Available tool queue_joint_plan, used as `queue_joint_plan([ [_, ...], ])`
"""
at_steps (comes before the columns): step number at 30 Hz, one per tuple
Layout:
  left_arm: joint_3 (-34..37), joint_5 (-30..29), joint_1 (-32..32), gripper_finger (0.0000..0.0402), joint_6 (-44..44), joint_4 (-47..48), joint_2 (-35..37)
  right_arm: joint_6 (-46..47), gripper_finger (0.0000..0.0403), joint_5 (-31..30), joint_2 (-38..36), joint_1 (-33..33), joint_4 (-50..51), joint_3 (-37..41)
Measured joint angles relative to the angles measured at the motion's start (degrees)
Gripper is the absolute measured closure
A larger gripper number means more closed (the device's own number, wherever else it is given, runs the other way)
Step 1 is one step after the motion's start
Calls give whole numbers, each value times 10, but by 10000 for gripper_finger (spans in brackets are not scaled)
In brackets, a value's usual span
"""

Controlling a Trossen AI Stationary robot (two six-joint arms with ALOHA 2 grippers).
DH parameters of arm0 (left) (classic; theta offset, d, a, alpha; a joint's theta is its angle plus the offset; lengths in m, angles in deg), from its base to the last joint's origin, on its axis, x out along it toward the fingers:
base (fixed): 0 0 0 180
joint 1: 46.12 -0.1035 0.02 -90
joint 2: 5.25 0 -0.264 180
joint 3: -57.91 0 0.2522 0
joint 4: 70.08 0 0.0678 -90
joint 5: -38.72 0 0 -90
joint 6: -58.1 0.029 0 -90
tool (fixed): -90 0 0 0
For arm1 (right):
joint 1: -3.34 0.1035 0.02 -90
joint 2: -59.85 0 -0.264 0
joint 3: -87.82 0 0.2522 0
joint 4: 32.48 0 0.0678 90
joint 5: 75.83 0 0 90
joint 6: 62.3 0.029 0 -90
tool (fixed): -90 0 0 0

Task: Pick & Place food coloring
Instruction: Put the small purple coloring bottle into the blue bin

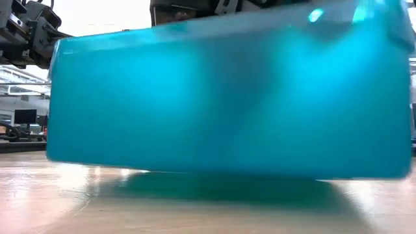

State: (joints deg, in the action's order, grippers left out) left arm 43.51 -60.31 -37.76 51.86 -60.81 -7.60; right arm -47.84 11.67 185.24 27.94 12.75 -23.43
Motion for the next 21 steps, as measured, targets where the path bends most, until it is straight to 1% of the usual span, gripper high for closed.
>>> queue_joint_plan([
  [9,0,0,0,249,0,0,0,8,314,0,-12,7,0,0],
  [12,0,0,0,249,0,0,0,14,315,14,-12,6,-1,0],
  [17,0,0,0,249,0,0,0,29,331,56,-13,7,6,0],
  [21,0,0,0,249,0,0,0,42,344,58,-13,9,27,-1],
])
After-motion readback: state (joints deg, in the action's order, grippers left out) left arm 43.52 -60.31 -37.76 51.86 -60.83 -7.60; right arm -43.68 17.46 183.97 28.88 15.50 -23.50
